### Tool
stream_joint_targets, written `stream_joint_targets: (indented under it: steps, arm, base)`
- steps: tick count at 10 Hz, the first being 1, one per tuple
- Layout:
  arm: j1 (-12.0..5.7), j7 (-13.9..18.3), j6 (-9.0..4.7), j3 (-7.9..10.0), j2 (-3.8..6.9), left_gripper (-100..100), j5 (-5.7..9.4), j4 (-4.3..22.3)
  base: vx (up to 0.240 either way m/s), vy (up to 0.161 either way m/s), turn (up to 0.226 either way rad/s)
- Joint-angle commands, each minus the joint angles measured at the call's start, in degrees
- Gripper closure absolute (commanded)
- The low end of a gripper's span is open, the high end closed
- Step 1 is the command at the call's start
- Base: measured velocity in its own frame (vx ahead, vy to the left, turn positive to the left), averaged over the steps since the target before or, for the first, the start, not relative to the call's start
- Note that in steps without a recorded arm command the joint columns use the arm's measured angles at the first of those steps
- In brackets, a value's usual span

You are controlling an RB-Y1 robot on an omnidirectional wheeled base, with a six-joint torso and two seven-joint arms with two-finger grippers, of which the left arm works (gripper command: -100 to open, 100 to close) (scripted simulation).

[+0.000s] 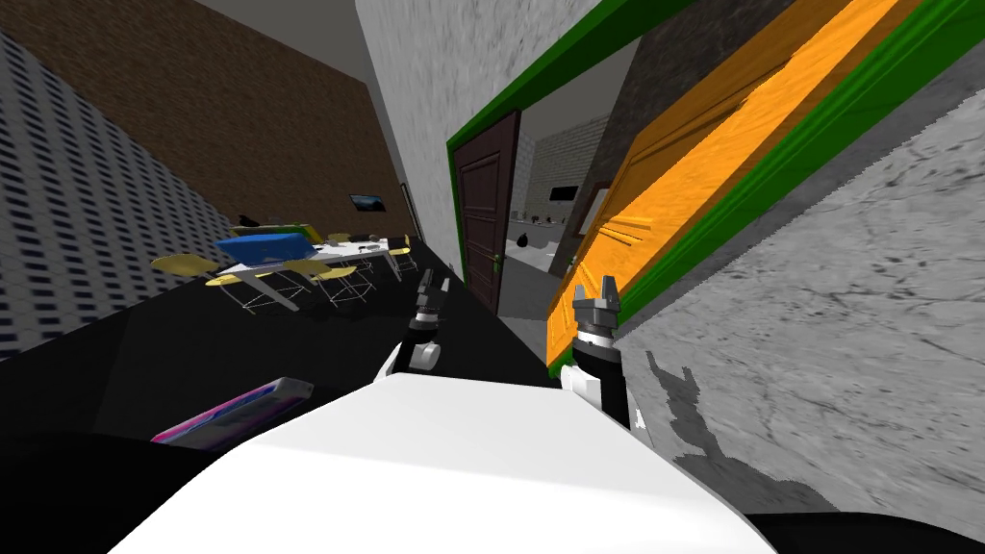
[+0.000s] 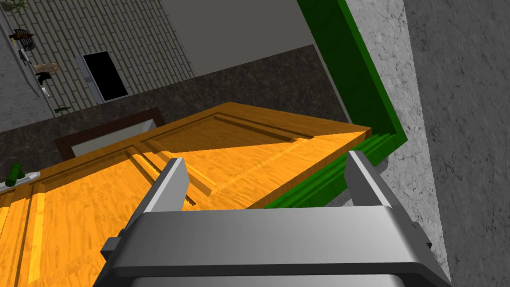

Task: Push the door open

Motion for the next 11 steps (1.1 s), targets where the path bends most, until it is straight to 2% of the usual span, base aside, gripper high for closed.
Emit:
stream_joint_targets:
  steps: [1, 11]
  arm:
    - [-1.26, 0.3, 0.29, -0.45, 0.17, -100, -0.26, 1.9]
    - [-8.56, 1.9, 1.37, -3.73, 0.81, -100, -2.11, 13.9]
  base:
    - [0.083, 0.051, -0.026]
    - [0.098, 0.056, -0.029]
